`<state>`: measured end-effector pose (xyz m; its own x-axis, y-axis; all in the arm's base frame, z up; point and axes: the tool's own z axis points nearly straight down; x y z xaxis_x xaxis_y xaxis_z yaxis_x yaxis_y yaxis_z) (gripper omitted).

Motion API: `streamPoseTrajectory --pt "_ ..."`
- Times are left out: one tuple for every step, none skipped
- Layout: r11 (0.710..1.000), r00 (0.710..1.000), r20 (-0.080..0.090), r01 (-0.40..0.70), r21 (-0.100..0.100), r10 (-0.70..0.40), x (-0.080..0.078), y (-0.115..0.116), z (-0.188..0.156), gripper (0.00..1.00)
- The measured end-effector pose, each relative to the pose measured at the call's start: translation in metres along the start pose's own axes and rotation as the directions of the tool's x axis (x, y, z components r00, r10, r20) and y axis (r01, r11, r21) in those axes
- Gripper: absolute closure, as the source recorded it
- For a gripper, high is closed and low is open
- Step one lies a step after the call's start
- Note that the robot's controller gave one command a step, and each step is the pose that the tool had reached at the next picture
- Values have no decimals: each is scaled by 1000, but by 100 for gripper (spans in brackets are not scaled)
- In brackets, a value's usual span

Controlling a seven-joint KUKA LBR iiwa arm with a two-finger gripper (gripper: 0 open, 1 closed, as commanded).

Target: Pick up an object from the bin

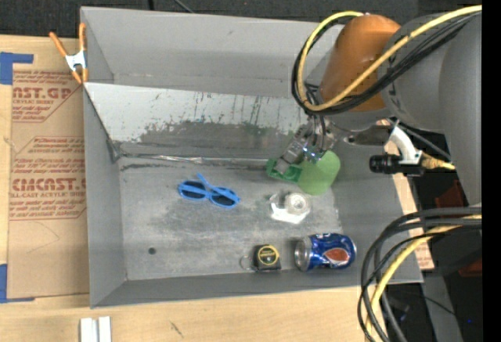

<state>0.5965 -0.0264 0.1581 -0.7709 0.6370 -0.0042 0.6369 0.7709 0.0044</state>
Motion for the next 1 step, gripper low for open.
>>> streamPoseTrajectory --pt "1000 1000 -2 2 1 -2 0 1 -29 100"
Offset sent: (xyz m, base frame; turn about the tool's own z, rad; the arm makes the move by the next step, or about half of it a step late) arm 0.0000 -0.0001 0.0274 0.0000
